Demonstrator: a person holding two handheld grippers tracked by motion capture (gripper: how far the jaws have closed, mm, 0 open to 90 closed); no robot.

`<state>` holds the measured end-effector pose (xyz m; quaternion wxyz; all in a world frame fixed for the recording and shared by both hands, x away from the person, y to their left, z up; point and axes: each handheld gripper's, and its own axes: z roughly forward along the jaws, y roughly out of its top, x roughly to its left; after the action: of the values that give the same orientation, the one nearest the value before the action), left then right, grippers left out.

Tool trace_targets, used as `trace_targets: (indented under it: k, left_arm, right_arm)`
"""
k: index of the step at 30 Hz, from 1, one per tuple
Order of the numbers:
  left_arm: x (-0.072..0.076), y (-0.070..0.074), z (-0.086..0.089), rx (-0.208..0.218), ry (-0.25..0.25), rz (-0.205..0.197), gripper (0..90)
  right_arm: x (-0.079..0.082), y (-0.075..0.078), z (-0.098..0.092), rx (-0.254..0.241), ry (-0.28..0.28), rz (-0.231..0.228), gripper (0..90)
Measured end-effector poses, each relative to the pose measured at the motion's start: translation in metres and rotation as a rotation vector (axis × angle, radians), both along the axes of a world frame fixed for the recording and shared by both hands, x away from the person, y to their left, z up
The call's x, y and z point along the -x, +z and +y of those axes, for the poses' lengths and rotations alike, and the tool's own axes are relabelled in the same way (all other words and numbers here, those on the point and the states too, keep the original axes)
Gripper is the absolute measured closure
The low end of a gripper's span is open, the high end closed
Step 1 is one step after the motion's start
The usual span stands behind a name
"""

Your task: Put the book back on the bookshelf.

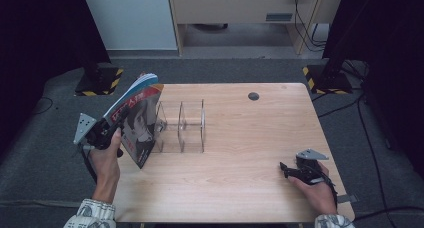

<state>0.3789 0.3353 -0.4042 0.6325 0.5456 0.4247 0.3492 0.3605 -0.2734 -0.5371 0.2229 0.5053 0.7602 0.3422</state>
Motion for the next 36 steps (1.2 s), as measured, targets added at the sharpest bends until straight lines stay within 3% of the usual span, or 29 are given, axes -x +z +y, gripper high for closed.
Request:
trace_targets:
  k: [16,30,36]
  left_arm:
    - [0.002,-0.0031,0.0016,0.01,0.037,0.028,68.8]
    - [-0.0002,-0.0025,0.0057,0.03,0.034,0.058,58.0]
    - [-0.0009,0.0012,0.0046,0.006,0.045,0.056,50.3]
  right_arm:
    - [0.0006,0.0001,0.0002,0.001,0.005,0.002,27.4]
    - [0.0013,-0.0001,0.0007,0.0,0.008,-0.001,27.2]
    - [0.0014,-0.0001,0.0007,0.002,0.012,-0.002,26.9]
